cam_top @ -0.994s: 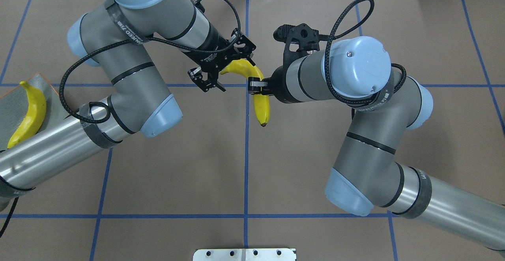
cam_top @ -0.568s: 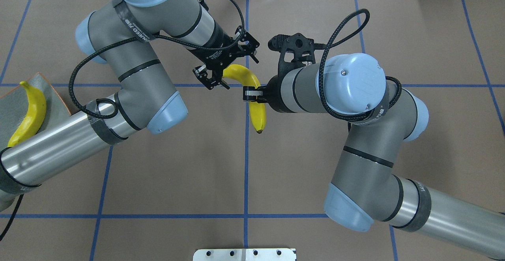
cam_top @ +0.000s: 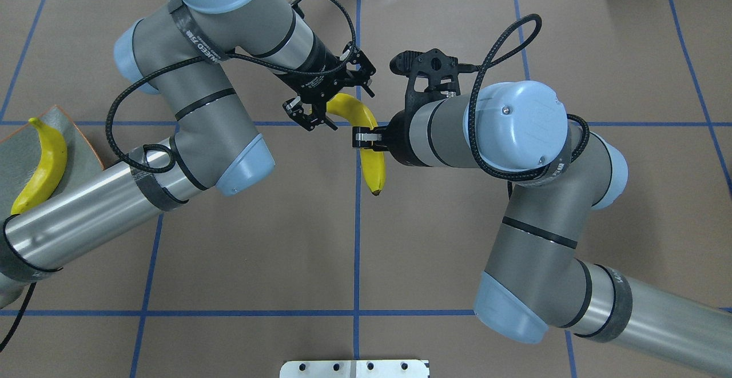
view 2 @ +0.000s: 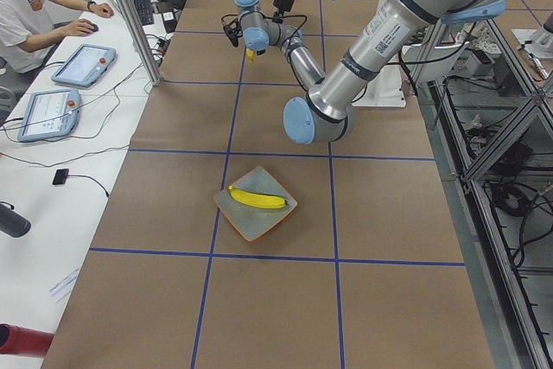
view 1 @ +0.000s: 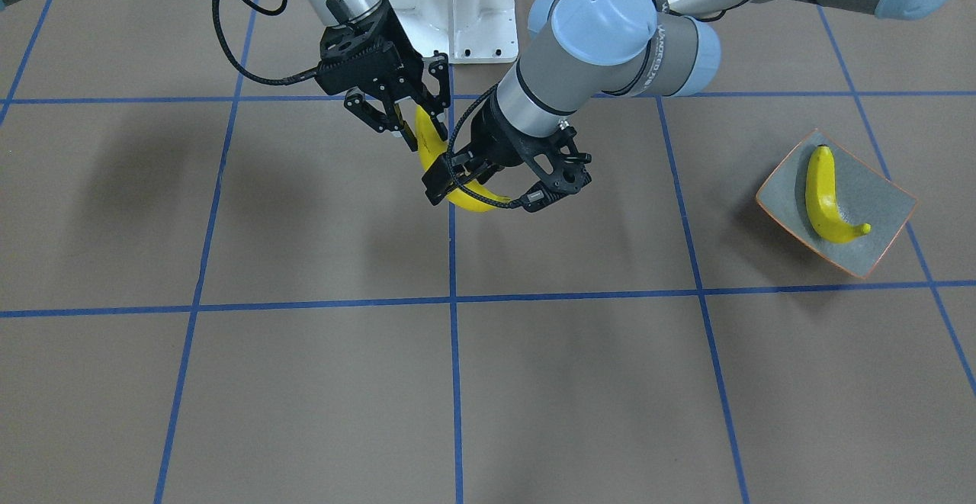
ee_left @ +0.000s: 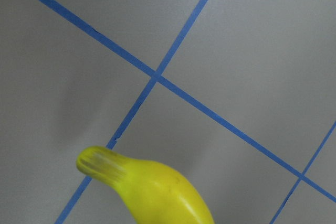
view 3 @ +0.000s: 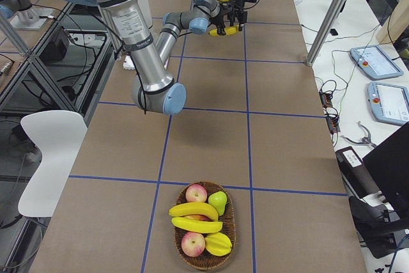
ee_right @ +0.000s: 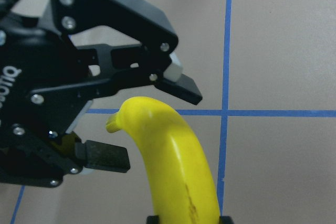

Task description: Transfer all bananas from basket to plate

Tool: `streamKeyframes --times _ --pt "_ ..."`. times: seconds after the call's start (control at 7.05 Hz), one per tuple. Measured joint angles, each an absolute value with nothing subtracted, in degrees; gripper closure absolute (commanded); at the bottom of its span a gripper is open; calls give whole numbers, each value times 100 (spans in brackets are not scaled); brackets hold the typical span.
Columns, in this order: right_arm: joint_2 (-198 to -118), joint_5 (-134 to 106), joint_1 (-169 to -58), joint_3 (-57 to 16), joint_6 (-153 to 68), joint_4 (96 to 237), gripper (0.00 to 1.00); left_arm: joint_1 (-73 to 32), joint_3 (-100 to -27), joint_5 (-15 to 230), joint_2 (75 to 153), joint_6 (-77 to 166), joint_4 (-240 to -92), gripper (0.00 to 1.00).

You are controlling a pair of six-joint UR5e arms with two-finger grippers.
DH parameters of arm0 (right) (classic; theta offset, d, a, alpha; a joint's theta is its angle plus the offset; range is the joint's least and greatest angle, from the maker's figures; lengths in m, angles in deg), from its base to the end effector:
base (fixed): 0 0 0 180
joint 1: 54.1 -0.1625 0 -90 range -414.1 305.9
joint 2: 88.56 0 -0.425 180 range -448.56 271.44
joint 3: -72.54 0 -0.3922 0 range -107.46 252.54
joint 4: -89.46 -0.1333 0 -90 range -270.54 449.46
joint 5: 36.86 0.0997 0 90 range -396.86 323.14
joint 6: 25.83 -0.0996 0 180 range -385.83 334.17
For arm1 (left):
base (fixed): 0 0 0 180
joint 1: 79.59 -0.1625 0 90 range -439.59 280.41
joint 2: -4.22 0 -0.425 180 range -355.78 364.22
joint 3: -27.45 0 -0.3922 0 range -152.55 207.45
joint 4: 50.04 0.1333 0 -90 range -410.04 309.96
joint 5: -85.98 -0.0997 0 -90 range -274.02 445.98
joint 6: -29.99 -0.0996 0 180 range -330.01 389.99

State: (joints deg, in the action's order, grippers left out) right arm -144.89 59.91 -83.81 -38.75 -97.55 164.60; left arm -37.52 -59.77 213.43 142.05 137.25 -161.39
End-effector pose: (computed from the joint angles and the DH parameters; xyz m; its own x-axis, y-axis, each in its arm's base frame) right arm -0.4505 -0.3970 0.1356 0.4087 -0.1254 0.9040 -0.2821 0.9247 0.2558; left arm 0.4742 -0.5260 0.1105 0.2487 -0.5418 -0.8029 0.2012 0.8397 -0.5044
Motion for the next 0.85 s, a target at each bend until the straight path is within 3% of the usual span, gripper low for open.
streamKeyframes --times 0.14,0.28,0.43,0.57,0.85 --pt "-14492 5991 -8381 -3887 -9755 16463 100 -3754 -5975 21337 14207 13790 -16157 100" --pt "-14496 5991 -8381 -3904 -9755 16469 100 -3757 -5975 21335 14207 13869 -16187 100" --pt "-14497 5989 -8380 -3915 -9756 16474 14 -3758 -5978 21333 14208 13912 -16199 100" --pt "-14498 5965 -8380 -3921 -9773 16477 0 -3761 -5981 21333 14206 13927 -16203 100" --pt "-14505 5906 -8382 -3933 -9808 16478 0 -3765 -5981 21333 14198 13913 -16209 100"
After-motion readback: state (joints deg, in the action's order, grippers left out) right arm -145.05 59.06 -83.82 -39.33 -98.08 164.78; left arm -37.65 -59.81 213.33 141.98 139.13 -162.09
